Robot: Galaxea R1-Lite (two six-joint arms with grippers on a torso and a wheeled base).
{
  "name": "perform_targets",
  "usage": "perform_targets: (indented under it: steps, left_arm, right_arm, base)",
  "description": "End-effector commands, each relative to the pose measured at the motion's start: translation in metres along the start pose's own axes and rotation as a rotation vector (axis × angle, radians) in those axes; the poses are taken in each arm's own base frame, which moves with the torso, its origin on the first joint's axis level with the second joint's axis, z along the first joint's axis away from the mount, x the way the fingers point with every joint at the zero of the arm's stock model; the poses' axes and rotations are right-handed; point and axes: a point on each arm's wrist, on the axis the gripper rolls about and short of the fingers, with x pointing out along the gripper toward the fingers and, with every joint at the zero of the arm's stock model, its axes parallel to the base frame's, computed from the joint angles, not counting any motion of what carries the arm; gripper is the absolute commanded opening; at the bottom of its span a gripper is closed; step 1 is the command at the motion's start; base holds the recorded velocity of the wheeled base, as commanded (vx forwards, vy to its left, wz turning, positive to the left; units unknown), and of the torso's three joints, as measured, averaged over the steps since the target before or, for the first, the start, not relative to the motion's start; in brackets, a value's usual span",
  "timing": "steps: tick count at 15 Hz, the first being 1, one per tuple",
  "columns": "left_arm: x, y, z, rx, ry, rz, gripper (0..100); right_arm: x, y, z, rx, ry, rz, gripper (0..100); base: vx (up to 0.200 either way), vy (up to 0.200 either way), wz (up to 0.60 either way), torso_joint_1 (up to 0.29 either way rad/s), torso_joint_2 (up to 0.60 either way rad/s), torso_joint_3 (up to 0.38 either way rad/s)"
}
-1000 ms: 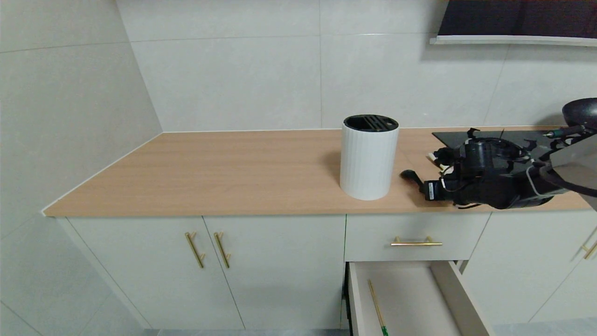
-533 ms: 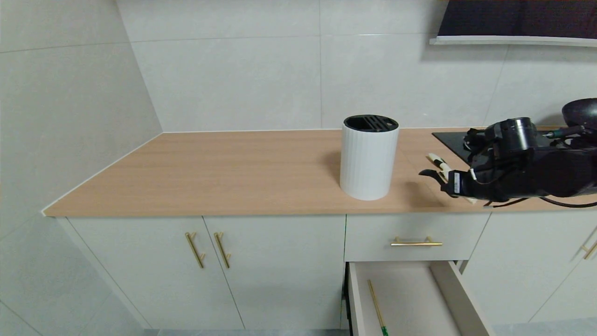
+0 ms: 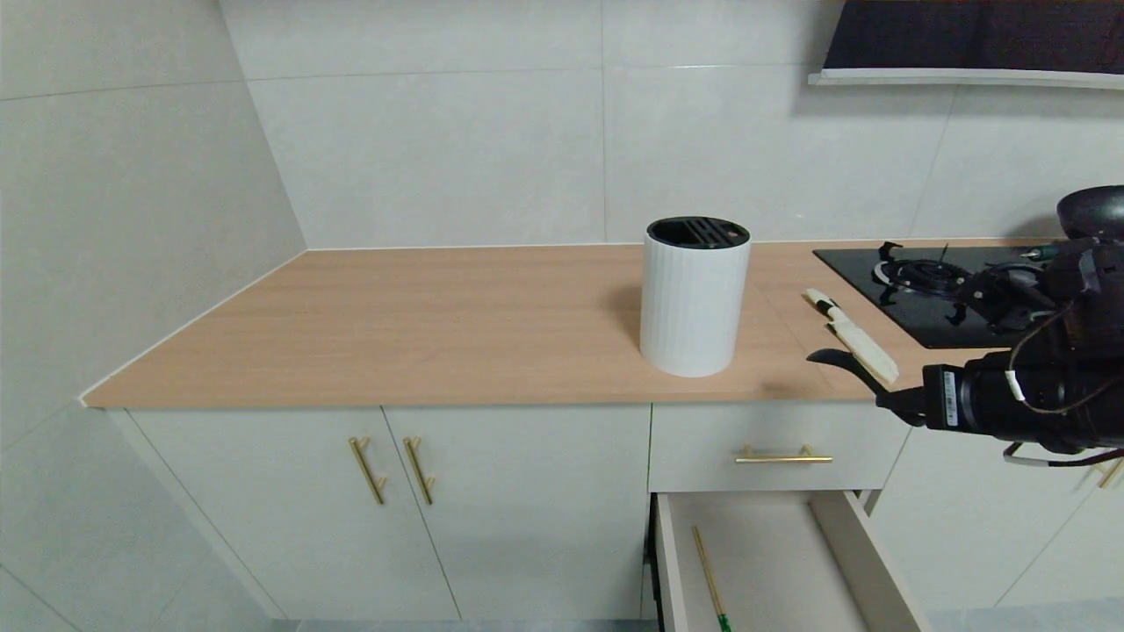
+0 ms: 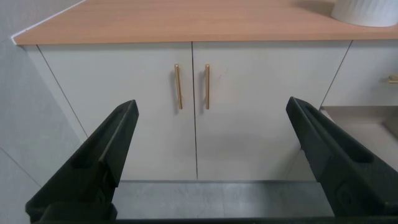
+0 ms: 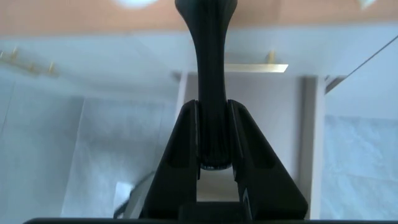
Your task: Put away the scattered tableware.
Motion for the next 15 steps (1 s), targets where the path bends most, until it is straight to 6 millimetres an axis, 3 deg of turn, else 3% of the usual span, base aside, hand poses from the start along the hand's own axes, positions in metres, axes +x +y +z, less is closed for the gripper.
perform_targets:
  steps: [1,9,15]
  left_arm:
    - [0.0,0.0,0.0,0.0,0.001,0.0,100]
    - [0.0,0.0,0.0,0.0,0.001,0.0,100]
    - [0.0,0.0,0.0,0.0,0.001,0.0,100]
  right_arm:
    - [-0.013,0.001,-0.011,-0.001,-0.004,0.009,0]
    - [0.019,-0.009,-0.024,0.009,0.088,-0.02,0]
    - [0.038,-0.013,-0.031,0.016,0.133,-0.033,0]
  base:
    - [0.0,0.0,0.0,0.0,0.0,0.0]
    - [0.0,0.0,0.0,0.0,0.0,0.0]
    - [0.0,0.0,0.0,-0.168,0.4,0.225]
